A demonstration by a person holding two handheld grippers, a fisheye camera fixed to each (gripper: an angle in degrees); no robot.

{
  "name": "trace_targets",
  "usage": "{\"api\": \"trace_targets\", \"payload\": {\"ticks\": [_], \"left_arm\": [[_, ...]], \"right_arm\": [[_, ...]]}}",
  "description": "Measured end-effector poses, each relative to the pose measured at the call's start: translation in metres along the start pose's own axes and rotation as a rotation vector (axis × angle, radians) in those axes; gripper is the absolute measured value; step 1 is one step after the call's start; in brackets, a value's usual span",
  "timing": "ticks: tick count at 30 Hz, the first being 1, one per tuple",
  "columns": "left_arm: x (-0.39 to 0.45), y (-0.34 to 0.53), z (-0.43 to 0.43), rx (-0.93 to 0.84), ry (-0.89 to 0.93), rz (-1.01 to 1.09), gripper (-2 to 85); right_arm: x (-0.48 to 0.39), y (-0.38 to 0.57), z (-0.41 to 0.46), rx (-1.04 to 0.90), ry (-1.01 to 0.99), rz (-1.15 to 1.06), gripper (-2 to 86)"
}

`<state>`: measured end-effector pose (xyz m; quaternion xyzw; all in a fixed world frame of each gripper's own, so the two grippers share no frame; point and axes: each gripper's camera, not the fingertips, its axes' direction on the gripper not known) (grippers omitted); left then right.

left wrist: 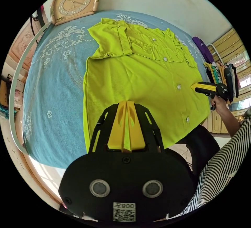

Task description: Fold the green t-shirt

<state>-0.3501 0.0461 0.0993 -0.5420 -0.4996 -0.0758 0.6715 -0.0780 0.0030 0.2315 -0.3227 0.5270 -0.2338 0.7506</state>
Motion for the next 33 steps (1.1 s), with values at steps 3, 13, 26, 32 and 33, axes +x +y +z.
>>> {"api": "trace_targets", "payload": {"ticks": [3, 13, 26, 32, 33], "left_arm": [[-0.016, 0.026, -0.01, 0.11, 0.026, -0.052, 0.2], [-0.075, 0.154, -0.003, 0.073, 0.041, -0.342, 0.8], [-0.14, 0.246, 0.071, -0.043, 0.185, -0.438, 7.3], [-0.157, 0.253, 0.104, -0.097, 0.169, -0.416, 6.5], [-0.158, 0.254, 0.107, -0.097, 0.169, -0.419, 6.2]], "right_arm": [[0.009, 0.015, 0.019, 0.017, -0.044, 0.011, 0.2], [0.053, 0.119, 0.037, 0.114, -0.257, 0.168, 0.2], [0.078, 0.289, 0.133, 0.011, -0.363, 0.421, 5.3], [0.096, 0.344, 0.199, -0.037, -0.475, 0.566, 8.5], [0.098, 0.348, 0.204, -0.036, -0.484, 0.577, 8.8]]}}
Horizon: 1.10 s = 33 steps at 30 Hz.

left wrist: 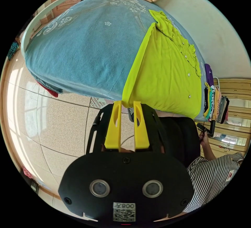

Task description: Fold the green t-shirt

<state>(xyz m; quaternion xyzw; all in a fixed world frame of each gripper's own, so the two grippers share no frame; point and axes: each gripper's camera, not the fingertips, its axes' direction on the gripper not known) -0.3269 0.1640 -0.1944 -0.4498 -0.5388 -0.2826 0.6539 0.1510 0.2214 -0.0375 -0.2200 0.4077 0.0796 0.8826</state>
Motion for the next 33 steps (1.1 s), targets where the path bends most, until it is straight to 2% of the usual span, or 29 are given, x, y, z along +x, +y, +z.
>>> {"api": "trace_targets", "payload": {"ticks": [13, 22, 33], "left_arm": [[-0.042, 0.021, 0.051, -0.037, -0.03, -0.005, 1.2], [-0.069, 0.056, 0.07, -0.017, 0.021, 0.005, 0.9], [-0.09, 0.124, 0.03, 0.218, 0.245, 0.124, 0.7]], "right_arm": [[0.058, -0.014, 0.059, 0.079, 0.066, -0.03, 9.2], [0.088, -0.017, 0.093, 0.018, 0.046, -0.084, 2.9], [0.104, 0.02, 0.023, 0.12, -0.236, -0.276, 0.7]]}}
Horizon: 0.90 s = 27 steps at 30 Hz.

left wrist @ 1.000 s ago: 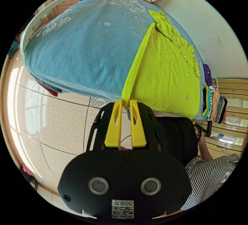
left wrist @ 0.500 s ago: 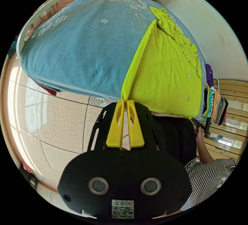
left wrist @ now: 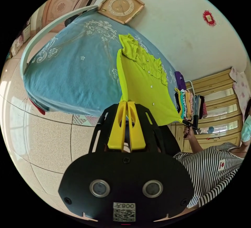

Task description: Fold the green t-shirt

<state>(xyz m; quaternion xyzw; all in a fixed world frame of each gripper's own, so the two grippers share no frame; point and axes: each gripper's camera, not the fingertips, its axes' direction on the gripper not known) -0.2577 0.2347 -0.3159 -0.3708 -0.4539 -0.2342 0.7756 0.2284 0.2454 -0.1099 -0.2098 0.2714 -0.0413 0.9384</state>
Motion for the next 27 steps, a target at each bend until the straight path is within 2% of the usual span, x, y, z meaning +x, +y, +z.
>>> {"api": "trace_targets", "payload": {"ticks": [11, 27], "left_arm": [[-0.001, 0.09, -0.048, 0.139, 0.117, 0.092, 0.7], [-0.029, 0.213, -0.05, 0.133, 0.206, 0.008, 0.5]], "right_arm": [[-0.02, 0.044, -0.057, 0.1, -0.067, -0.16, 0.5], [0.017, 0.137, -0.063, 0.063, -0.072, -0.115, 0.4]]}}
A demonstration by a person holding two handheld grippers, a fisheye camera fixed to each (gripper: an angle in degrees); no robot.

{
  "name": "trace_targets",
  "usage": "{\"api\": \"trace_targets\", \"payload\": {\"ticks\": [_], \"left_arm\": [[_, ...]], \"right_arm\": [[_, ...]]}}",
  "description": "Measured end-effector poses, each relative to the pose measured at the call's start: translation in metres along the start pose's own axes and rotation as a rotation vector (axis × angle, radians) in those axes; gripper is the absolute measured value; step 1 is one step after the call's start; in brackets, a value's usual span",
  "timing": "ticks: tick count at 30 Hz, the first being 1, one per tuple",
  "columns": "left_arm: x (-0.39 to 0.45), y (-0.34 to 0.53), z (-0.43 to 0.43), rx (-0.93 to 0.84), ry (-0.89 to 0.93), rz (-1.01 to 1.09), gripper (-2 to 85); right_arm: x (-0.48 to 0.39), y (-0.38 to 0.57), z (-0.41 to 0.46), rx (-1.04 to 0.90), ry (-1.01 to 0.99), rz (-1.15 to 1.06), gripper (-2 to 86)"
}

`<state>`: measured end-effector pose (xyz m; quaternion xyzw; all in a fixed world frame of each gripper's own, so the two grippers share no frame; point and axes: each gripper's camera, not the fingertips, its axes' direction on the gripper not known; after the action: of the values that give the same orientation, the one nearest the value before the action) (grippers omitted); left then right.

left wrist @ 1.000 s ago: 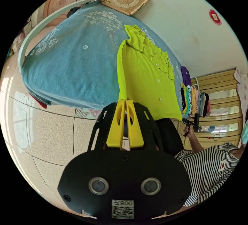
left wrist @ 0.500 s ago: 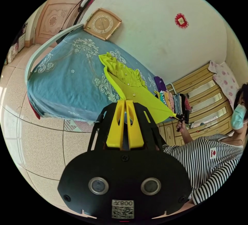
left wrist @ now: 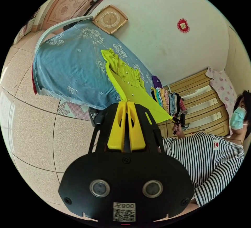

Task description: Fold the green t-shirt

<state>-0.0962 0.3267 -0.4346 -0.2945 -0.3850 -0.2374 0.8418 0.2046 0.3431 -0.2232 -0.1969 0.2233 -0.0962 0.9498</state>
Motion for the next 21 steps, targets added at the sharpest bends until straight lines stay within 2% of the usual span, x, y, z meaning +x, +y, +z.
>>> {"api": "trace_targets", "payload": {"ticks": [21], "left_arm": [[0.036, -0.007, -0.02, 0.03, 0.021, -0.036, 0.5]], "right_arm": [[0.016, 0.012, -0.013, -0.015, -0.024, 0.005, 0.3]]}}
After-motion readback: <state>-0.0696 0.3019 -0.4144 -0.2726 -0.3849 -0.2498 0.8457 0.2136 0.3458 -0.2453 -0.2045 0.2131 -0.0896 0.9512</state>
